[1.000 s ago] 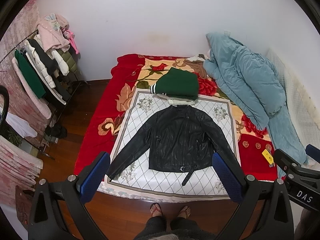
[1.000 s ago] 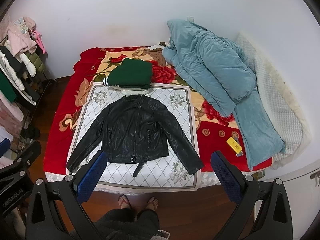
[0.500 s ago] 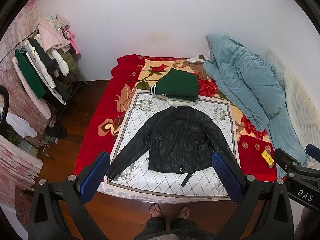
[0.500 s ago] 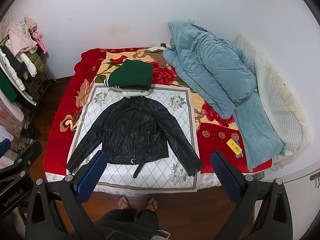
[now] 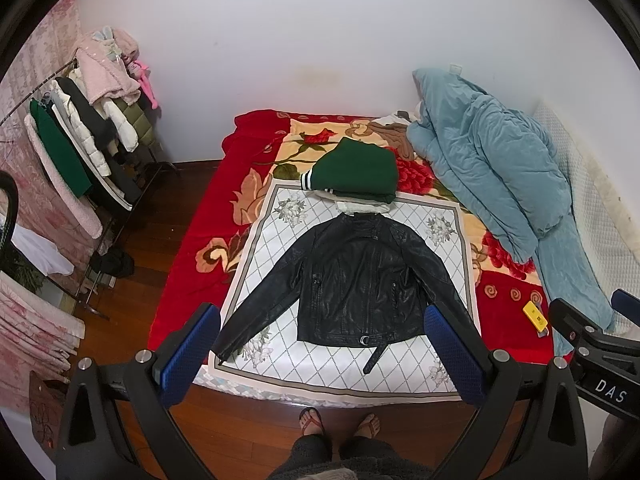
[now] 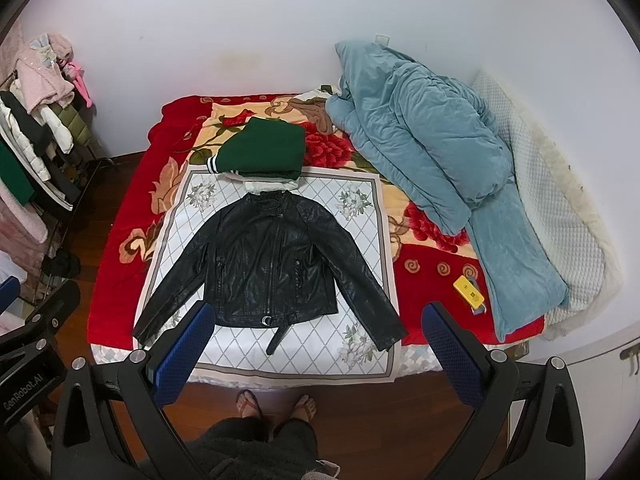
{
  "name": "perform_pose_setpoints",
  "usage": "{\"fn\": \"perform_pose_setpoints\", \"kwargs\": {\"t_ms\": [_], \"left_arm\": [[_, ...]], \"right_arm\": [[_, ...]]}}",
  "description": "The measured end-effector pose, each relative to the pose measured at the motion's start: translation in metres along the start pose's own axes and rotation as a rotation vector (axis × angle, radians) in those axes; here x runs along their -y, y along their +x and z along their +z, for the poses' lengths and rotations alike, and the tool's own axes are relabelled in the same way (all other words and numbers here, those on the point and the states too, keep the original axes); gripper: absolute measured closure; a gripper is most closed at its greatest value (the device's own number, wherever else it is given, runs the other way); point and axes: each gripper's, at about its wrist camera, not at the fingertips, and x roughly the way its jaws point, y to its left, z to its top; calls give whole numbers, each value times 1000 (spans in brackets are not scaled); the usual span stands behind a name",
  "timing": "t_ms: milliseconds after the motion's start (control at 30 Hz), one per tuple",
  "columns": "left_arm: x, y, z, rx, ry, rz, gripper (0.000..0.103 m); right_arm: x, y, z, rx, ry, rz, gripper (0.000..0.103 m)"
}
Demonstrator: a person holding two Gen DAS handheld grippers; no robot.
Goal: Fold large clothes
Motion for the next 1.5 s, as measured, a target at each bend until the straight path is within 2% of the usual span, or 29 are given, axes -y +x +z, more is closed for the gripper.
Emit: {"fn": "perform_pose_setpoints", "kwargs": {"t_ms": [200, 367, 533, 667, 833, 900, 1000, 1100, 1167, 1267, 1400, 1433, 1467, 1500], "left_arm": [[3, 1, 7, -2, 3, -7, 0], [1, 19, 19, 9, 14, -11, 0], [-3, 72, 32, 82, 38, 40, 0], [2, 143, 40, 88, 59, 91, 0], [16, 235, 35, -1, 53, 150, 0], [26, 274, 31, -39, 48, 183, 0], [38, 330, 18, -102, 59, 250, 0], [44, 390, -4, -179, 69, 329, 0], [43, 424, -18, -226, 68, 370, 0], [38, 473, -41, -274, 71, 420, 0], [35, 528, -74, -367, 80, 467, 0], [33, 539, -81, -388, 82, 471, 0], [32, 549, -89, -408, 84, 471, 0], [33, 557, -95, -421, 89, 472, 0]], "right_arm": [[0, -1, 0, -2, 4, 0, 0], [-2, 5, 3, -13, 25, 1, 0], [14, 63, 7, -16, 99, 5, 0], [42, 141, 8, -77, 196, -40, 0], [109, 271, -17, -235, 379, -52, 4], [137, 333, -35, -332, 463, -13, 4], [157, 422, -66, -443, 552, 109, 4], [146, 513, -92, -561, 537, 186, 8], [135, 578, -104, -614, 488, 193, 16], [115, 654, -120, -656, 469, 183, 16], [95, 725, -139, -718, 450, 159, 16], [89, 739, -147, -742, 448, 160, 23], [86, 746, -151, -758, 447, 168, 36], [81, 752, -157, -764, 445, 176, 40]]}}
